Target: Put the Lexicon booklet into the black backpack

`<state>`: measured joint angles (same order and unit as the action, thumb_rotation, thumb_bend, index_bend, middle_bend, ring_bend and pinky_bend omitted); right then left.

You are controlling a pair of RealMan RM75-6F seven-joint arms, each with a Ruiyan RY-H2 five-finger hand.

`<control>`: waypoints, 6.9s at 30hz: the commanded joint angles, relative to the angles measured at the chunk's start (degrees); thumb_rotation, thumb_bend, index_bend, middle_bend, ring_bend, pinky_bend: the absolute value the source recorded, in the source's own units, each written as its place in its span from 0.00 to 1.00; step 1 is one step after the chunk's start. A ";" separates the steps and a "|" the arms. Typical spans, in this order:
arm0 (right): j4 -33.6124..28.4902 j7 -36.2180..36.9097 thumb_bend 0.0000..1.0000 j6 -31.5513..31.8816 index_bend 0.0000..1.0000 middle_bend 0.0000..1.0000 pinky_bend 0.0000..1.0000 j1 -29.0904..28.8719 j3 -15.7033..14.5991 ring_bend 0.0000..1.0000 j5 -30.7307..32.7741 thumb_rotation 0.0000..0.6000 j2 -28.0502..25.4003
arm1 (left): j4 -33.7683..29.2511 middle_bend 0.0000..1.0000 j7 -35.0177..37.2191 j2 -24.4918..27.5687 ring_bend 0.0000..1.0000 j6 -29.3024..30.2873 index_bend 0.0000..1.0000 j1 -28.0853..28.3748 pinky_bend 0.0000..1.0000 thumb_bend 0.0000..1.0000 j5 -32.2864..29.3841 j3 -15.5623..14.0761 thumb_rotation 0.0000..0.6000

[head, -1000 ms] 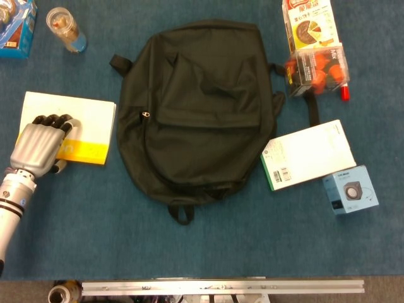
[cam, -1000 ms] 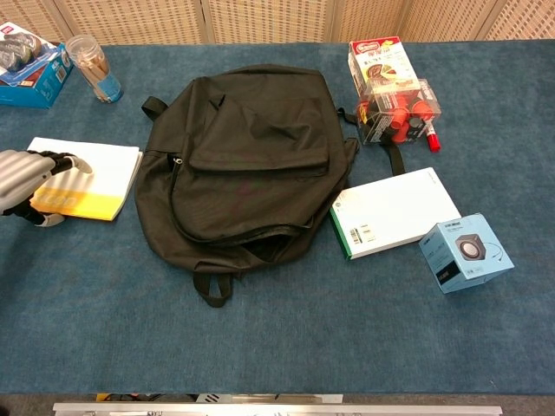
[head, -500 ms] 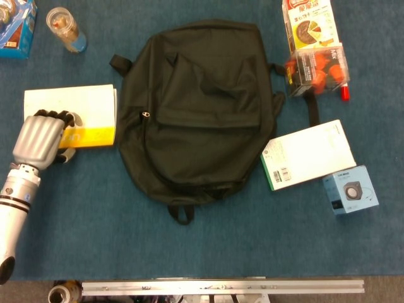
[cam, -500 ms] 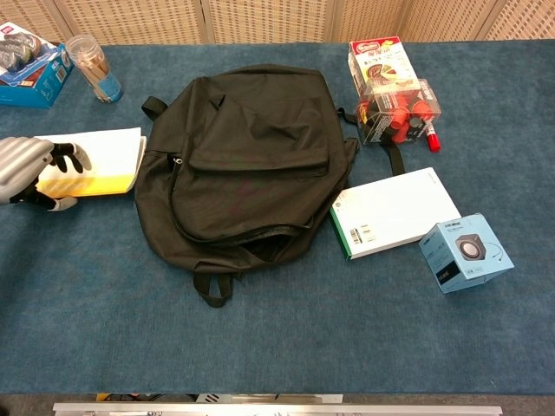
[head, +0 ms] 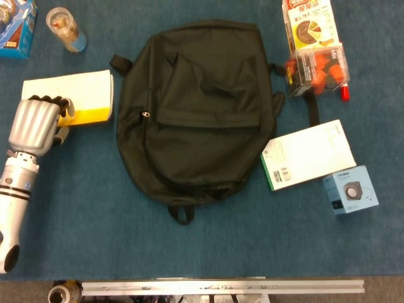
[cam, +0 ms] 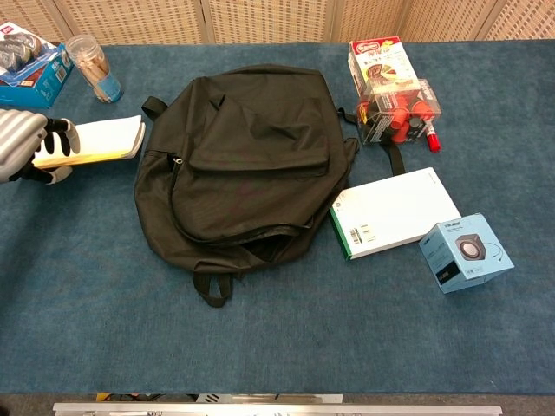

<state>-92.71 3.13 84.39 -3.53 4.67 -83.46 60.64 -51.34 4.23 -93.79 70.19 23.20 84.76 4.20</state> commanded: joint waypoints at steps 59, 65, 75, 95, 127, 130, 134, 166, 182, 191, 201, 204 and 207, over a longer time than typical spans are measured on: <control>-25.98 -22.45 0.09 -31.90 0.24 0.36 0.27 -26.90 4.33 0.21 6.74 1.00 6.98 | -5.60 0.65 9.78 10.28 0.61 30.81 0.65 -6.90 0.66 0.35 16.08 -6.48 1.00; -24.71 -28.26 0.09 -34.88 0.24 0.36 0.27 -32.54 5.17 0.21 16.59 1.00 14.33 | -7.23 0.66 9.07 11.83 0.61 31.15 0.65 -7.13 0.66 0.35 17.55 -7.27 1.00; -20.74 -36.36 0.09 -35.60 0.24 0.36 0.27 -40.94 3.66 0.21 28.53 1.00 23.49 | -9.01 0.65 8.37 12.65 0.61 31.74 0.65 -7.66 0.66 0.35 18.58 -7.48 1.00; -11.70 -43.09 0.39 -29.57 0.38 0.42 0.36 -49.39 4.30 0.28 41.91 1.00 32.90 | -10.36 0.66 8.96 12.36 0.61 32.65 0.65 -7.84 0.66 0.35 20.71 -7.81 1.00; -4.33 -30.95 0.74 -14.25 0.73 0.62 0.87 -51.35 18.65 0.64 43.23 1.00 42.58 | -16.55 0.66 17.28 16.46 0.61 33.00 0.65 -5.01 0.68 0.35 24.88 -8.08 1.00; -3.62 -29.84 0.74 -13.52 0.73 0.62 0.87 -51.52 20.07 0.64 43.16 1.00 43.85 | -18.65 0.66 17.23 16.49 0.61 32.23 0.65 -3.50 0.68 0.35 26.30 -7.95 1.00; -2.27 -28.63 0.74 -12.78 0.73 0.62 0.87 -52.14 21.84 0.64 42.71 1.00 45.73 | -22.23 0.66 17.74 16.74 0.61 29.72 0.65 -0.98 0.68 0.35 27.25 -7.60 1.00; 2.27 -25.75 0.74 -14.40 0.73 0.62 0.87 -53.66 27.09 0.64 43.86 1.00 48.45 | -23.94 0.66 16.78 18.24 0.60 18.91 0.66 5.83 0.68 0.35 28.33 -10.54 1.00; 4.23 -24.84 0.74 -15.19 0.73 0.62 0.87 -54.16 28.03 0.64 44.38 1.00 48.27 | -27.28 0.66 17.96 20.84 0.60 22.50 0.65 4.71 0.68 0.35 29.60 -11.79 1.00; 4.82 -23.64 0.73 -15.43 0.73 0.62 0.87 -55.05 28.74 0.64 44.54 1.00 49.67 | -32.22 0.66 19.22 19.87 0.60 19.00 0.65 7.75 0.68 0.35 28.70 -9.91 1.00; 3.31 -22.42 0.73 -15.22 0.73 0.62 0.87 -54.76 29.09 0.64 44.25 1.00 49.62 | -34.75 0.66 19.10 16.88 0.60 12.81 0.65 11.77 0.68 0.35 24.58 -6.17 1.00; 2.38 -22.33 0.73 -15.18 0.73 0.62 0.87 -54.47 28.84 0.64 44.05 1.00 49.24 | -34.34 0.66 19.07 15.90 0.60 11.28 0.65 12.67 0.68 0.35 22.16 -4.50 1.00; 1.15 -21.92 0.73 -15.13 0.73 0.62 0.87 -54.03 28.70 0.64 43.77 1.00 48.75 | -33.73 0.66 19.32 14.98 0.60 10.22 0.65 13.01 0.69 0.35 19.12 -2.87 1.00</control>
<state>-91.14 -19.00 69.22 -57.77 33.45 -39.52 109.63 -85.47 23.39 -78.10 81.25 35.80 105.36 0.29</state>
